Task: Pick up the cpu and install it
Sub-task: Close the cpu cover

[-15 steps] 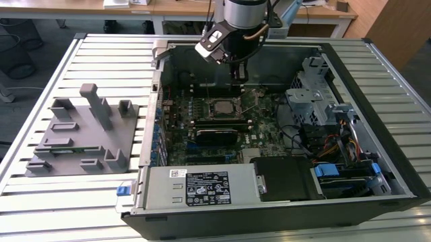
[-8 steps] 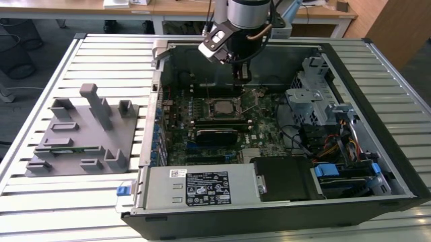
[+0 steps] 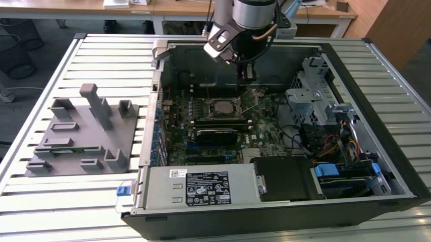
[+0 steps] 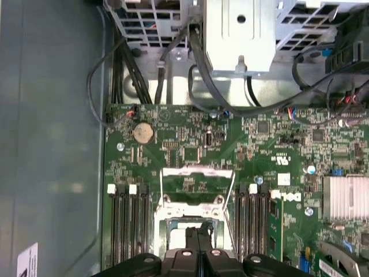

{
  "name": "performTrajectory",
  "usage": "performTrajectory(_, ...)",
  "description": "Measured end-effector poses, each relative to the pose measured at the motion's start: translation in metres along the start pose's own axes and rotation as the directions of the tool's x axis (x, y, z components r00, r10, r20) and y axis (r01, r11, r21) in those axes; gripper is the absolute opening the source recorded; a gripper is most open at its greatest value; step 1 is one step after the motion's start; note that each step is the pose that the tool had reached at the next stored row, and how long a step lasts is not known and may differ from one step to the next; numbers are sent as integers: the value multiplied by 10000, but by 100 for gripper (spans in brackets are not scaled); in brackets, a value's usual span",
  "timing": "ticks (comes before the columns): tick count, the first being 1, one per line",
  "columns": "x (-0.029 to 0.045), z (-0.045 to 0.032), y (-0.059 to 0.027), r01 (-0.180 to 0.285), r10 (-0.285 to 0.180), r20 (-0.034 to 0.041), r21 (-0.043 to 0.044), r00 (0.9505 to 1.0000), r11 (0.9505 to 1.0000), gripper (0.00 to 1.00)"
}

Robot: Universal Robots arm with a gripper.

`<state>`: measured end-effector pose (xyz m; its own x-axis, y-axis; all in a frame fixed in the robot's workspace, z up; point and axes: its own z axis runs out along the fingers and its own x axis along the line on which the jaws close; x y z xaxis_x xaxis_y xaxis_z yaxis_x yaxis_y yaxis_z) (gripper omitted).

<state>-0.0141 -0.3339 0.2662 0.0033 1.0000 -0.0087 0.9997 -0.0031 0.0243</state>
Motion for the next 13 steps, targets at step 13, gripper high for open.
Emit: performTrajectory(13, 1, 10, 329, 0, 0, -1, 15, 10000, 10000, 11)
